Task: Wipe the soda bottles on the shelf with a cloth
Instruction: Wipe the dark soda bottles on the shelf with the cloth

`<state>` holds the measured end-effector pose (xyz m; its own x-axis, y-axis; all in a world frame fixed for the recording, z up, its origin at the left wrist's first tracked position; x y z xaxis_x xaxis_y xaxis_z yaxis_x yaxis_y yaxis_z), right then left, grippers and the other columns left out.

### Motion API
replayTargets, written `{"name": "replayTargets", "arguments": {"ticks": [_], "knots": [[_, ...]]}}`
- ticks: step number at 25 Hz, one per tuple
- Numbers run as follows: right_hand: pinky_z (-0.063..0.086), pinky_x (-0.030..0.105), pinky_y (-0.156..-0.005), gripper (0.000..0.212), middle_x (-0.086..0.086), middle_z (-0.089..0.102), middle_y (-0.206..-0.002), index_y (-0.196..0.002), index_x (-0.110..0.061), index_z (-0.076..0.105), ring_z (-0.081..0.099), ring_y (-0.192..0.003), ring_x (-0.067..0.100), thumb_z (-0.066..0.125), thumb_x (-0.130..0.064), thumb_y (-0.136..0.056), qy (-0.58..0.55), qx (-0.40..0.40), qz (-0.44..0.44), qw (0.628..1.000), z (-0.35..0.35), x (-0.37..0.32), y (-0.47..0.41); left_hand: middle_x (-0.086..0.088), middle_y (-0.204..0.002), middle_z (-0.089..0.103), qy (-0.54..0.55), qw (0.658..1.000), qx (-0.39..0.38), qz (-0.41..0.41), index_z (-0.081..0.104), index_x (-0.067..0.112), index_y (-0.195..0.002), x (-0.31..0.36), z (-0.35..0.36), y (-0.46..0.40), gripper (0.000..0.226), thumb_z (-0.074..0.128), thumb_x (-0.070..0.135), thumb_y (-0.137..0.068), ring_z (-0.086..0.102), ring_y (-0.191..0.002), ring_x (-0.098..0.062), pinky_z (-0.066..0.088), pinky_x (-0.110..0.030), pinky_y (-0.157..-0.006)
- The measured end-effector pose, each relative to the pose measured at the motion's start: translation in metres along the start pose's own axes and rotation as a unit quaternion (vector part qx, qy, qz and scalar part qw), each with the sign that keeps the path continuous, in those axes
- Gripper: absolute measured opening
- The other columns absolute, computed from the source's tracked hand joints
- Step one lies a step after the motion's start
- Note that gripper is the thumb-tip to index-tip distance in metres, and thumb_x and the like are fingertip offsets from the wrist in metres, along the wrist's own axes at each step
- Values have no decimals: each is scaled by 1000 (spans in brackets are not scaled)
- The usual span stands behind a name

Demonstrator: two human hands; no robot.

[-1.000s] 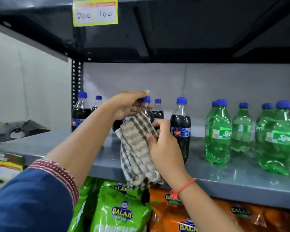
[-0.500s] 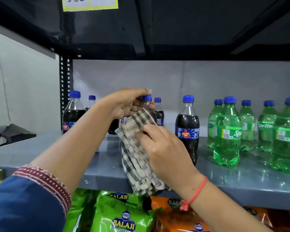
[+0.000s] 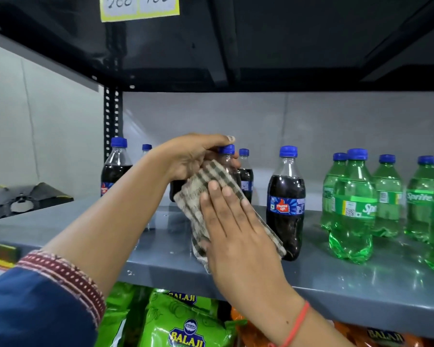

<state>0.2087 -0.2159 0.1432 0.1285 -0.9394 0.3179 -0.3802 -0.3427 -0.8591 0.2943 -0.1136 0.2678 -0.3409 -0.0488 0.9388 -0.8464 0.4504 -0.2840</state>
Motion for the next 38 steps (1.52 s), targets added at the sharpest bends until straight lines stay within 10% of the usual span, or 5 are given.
{"name": "replayTargets", "arguments": {"ticks": [6,18,26,32,38], "knots": [[40,43,-103,56,5,45,-142,-132,-11,46,42,-130,21,30,-28,-81,17,-23,-34,999,1,-1,0,-8,-82,75,3,1000,19,-22,67,4,-99,5,4,11,36,64,32,-76,71,-72,-17,56,-24,-60],[39,41,-103,53,4,50,-138,-128,-12,51,44,-128,20,47,-31,-79,22,-22,-126,992,-6,12,-9,-5,-79,76,-1,999,20,-42,67,5,-94,7,6,14,32,62,32,-77,71,-72,-14,57,-25,-61],[35,35,-107,51,-5,56,-133,-123,-21,56,46,-127,14,23,-26,-85,73,-111,-339,931,-14,32,-30,-2,-79,76,-47,998,3,-31,66,7,-95,11,6,13,31,56,33,-81,70,-75,-12,56,-23,-72],[9,42,-116,46,9,34,-149,-137,-9,35,21,-140,24,38,-20,-93,50,-138,-375,916,-13,39,-44,-3,-79,76,-40,999,-1,-32,66,6,-95,11,5,12,31,57,32,-81,71,-77,-14,57,-24,-71],[25,47,-111,58,2,47,-142,-133,-15,44,36,-134,18,53,-38,-82,129,-100,-400,902,-9,41,-36,-2,-80,76,-41,999,-7,-24,65,6,-98,10,3,11,33,57,33,-81,70,-78,-13,56,-24,-73]]}}
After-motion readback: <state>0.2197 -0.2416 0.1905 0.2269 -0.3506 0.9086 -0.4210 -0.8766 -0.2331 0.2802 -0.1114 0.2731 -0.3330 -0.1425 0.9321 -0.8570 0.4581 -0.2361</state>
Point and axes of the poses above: each hand's wrist, its own y-axis away from the middle knuckle, its own z-axis out of the palm, x = y × z, the point moved 1 cm from there along -y, towards the middle knuckle
